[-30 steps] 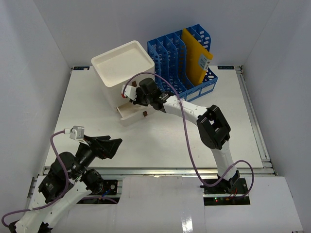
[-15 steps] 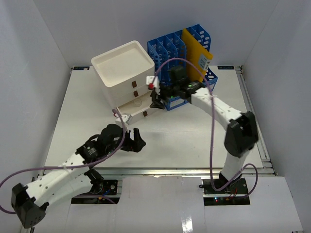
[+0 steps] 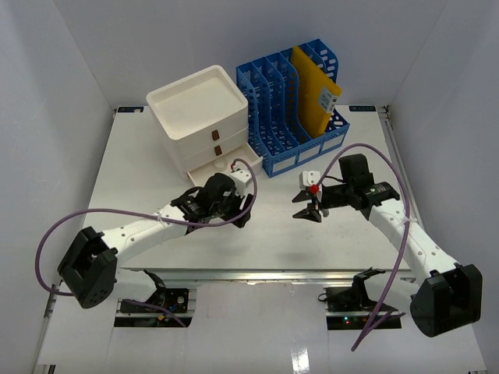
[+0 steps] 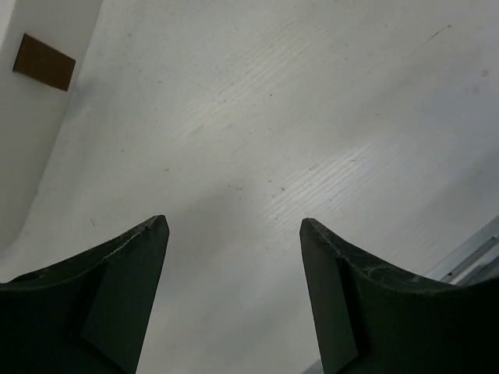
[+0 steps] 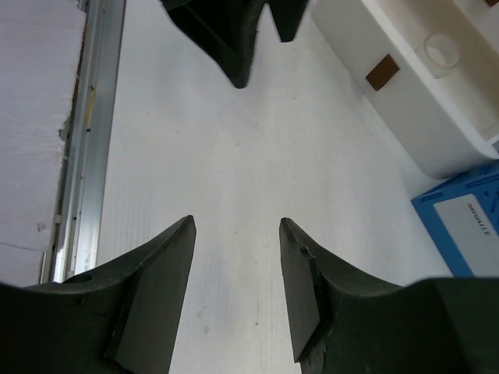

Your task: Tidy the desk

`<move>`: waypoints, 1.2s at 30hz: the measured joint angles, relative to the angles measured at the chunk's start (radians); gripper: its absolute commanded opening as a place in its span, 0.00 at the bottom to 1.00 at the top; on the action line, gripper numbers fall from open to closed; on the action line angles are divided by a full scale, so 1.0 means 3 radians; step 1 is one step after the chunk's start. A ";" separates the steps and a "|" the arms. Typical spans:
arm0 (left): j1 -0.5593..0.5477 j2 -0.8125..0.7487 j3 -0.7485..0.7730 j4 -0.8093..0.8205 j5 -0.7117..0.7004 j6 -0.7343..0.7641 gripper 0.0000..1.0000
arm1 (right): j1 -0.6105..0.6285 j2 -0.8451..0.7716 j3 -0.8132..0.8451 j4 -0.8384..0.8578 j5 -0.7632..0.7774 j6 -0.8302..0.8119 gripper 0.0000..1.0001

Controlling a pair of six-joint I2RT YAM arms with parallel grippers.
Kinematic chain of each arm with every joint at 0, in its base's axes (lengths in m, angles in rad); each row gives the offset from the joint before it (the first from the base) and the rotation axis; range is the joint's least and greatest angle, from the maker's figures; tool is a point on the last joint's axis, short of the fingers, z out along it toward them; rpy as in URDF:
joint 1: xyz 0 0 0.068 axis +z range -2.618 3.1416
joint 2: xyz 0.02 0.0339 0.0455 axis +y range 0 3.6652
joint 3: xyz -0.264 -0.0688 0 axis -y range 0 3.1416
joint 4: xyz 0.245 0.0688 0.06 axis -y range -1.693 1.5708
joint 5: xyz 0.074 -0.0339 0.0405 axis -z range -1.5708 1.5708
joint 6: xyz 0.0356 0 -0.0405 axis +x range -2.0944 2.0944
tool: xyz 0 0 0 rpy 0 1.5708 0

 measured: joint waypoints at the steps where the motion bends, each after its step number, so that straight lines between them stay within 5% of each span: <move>1: 0.0000 0.0102 0.0050 0.0038 0.0000 0.0093 0.80 | -0.0072 -0.0071 -0.0091 -0.0014 -0.0070 -0.0045 0.52; 6: 0.0000 0.0452 0.0239 0.0120 -0.0007 0.0510 0.78 | -0.0365 -0.0325 -0.0262 -0.0076 -0.0338 -0.0229 0.47; 17: 0.0120 0.1380 0.0915 0.0052 -0.0175 0.0959 0.48 | -0.0513 -0.0346 -0.0267 -0.0105 -0.0547 -0.0406 0.46; 21: 0.0171 0.1603 0.1096 -0.0053 -0.0399 0.1030 0.46 | -0.0520 -0.0354 -0.0268 -0.0105 -0.0574 -0.0407 0.46; 25: 0.0214 0.1695 0.1226 -0.0115 -0.0642 0.1090 0.50 | -0.0535 -0.0354 -0.0267 -0.0106 -0.0583 -0.0406 0.46; 36: 0.0420 0.1870 0.1369 -0.0104 -0.0885 0.1185 0.87 | -0.0543 -0.0340 -0.0268 -0.0110 -0.0583 -0.0405 0.46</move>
